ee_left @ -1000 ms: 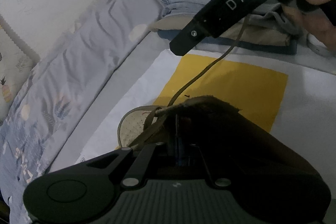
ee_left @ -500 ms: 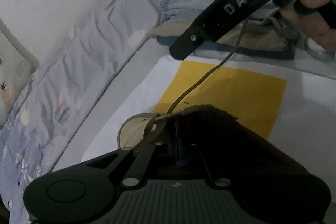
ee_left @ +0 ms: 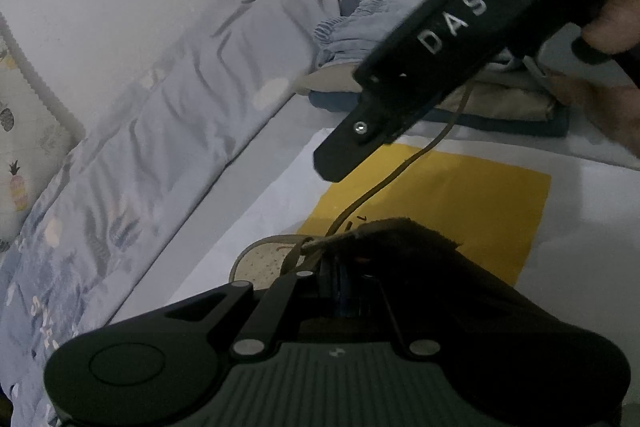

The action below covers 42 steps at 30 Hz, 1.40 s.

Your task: Lace up shoes with both hands

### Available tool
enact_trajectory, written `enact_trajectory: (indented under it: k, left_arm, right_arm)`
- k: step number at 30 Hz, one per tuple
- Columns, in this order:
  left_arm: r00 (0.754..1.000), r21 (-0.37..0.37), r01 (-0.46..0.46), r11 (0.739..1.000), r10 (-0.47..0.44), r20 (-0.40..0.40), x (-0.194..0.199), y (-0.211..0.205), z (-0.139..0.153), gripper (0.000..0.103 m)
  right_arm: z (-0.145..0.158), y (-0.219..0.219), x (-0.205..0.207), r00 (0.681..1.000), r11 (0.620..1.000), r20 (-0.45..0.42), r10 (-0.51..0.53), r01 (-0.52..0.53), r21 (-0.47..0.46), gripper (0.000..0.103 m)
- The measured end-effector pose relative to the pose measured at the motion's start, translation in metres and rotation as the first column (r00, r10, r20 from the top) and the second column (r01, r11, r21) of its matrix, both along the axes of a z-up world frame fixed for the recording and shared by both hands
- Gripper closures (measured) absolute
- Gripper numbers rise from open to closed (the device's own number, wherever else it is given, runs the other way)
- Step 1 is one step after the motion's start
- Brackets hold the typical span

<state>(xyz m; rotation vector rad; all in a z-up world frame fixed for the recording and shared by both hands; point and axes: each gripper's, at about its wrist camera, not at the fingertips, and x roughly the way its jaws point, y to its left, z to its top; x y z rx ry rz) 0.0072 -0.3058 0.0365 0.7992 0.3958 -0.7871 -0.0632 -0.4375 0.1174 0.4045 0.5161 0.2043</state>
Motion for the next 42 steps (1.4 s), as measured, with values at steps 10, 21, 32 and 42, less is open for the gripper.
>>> enact_trajectory:
  k: [10,21,32,42]
  left_arm:
    - [1.000,-0.006,-0.015,1.000,0.015,-0.004,0.001,-0.005,0.002,0.103]
    - [1.000,-0.012,-0.028,1.000,0.028,-0.011,-0.001,-0.005,0.003,0.103]
    - [0.995,-0.039,-0.091,0.995,0.089,-0.032,0.002,-0.001,0.004,0.096]
    - [0.985,-0.056,-0.165,0.985,0.162,-0.053,-0.001,0.007,0.010,0.093]
  right_arm:
    - [-0.035,-0.017,0.001,0.992,0.900,-0.107,-0.066,0.105,0.423,0.071]
    - [-0.055,-0.011,0.003,0.975,0.834,-0.188,-0.120,0.201,0.514,0.081]
    - [-0.056,-0.005,0.006,0.972,0.808,-0.180,-0.151,0.226,0.544,0.100]
    - [-0.033,-0.006,-0.005,0.949,0.887,-0.146,-0.278,0.312,0.341,0.103]
